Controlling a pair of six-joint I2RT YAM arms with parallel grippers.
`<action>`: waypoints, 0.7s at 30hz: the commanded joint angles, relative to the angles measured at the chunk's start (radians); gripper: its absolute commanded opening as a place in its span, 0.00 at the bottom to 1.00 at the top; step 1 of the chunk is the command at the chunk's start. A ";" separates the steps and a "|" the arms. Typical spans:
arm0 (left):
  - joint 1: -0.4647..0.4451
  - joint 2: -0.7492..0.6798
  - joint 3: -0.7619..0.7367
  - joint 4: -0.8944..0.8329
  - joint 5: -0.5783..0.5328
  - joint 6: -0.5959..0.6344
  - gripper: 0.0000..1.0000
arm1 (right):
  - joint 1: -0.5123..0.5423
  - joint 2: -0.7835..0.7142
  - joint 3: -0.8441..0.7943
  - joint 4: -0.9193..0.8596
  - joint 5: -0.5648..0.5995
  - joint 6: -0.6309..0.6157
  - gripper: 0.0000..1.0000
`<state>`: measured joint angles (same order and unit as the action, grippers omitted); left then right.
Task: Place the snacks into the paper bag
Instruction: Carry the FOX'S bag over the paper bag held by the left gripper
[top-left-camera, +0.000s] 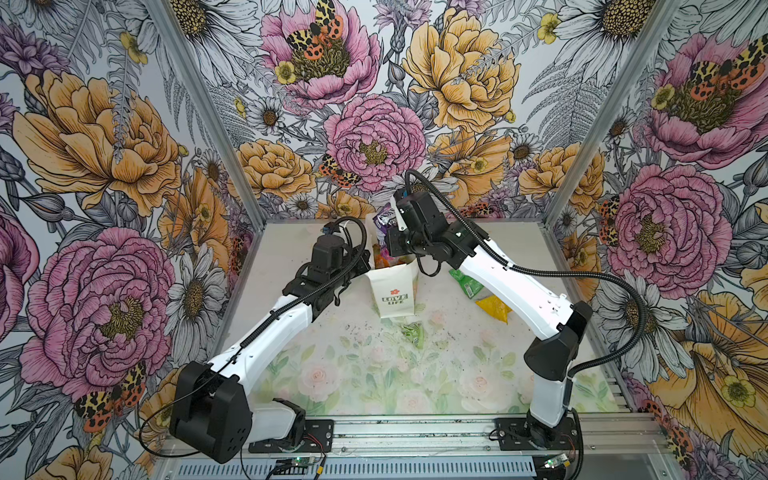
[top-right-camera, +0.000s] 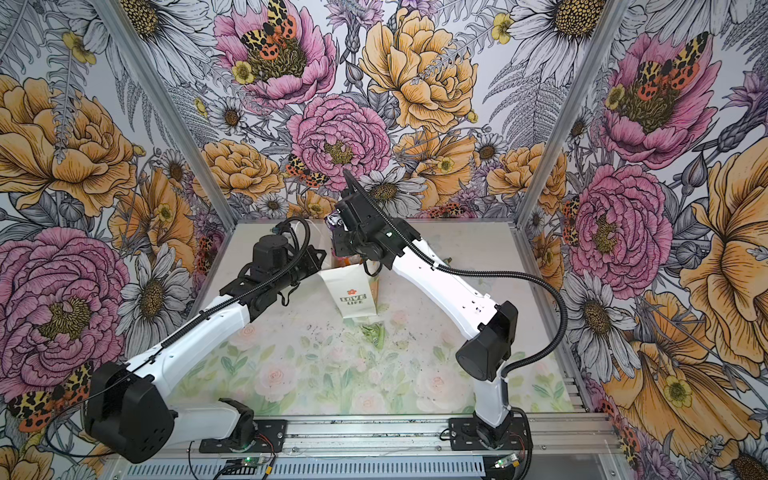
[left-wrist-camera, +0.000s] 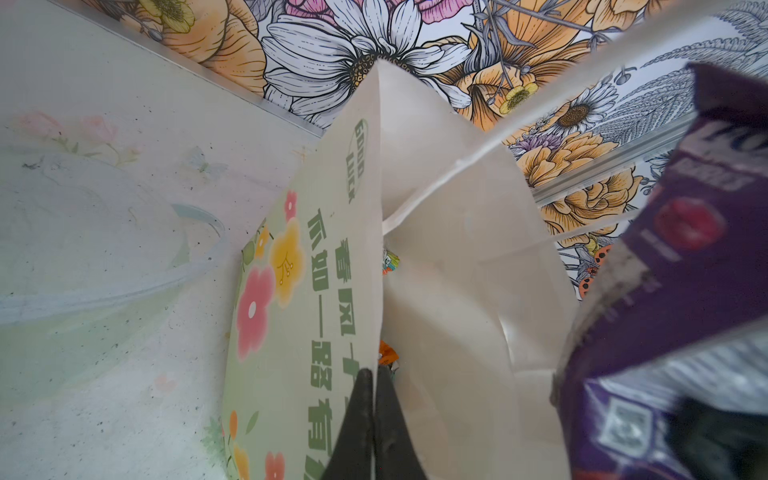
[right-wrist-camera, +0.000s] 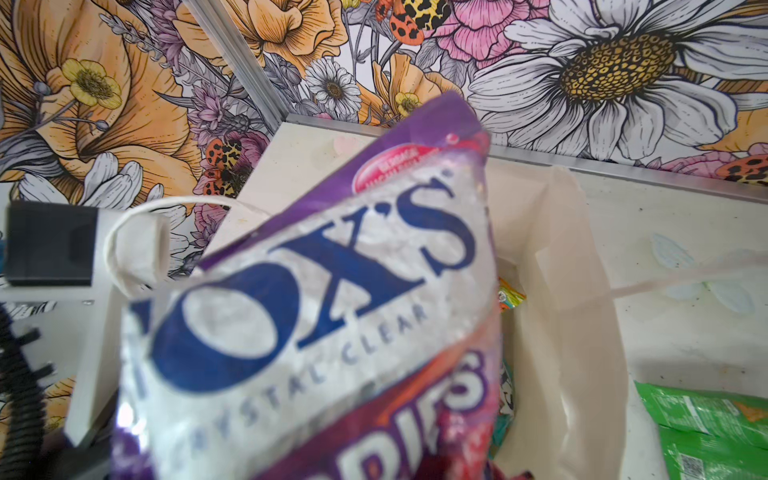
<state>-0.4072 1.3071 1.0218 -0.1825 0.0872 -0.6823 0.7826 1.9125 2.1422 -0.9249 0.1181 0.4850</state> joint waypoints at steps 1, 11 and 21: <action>0.007 -0.025 0.003 0.040 0.014 0.004 0.00 | 0.003 0.018 0.052 0.019 0.046 -0.017 0.00; 0.004 -0.020 0.008 0.041 0.014 0.003 0.00 | 0.002 0.070 0.070 -0.031 0.120 -0.047 0.00; -0.001 -0.016 0.012 0.043 0.008 0.001 0.00 | 0.003 0.091 0.108 -0.115 0.101 -0.036 0.00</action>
<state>-0.4076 1.3071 1.0218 -0.1822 0.0872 -0.6823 0.7822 2.0006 2.2047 -1.0294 0.2134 0.4515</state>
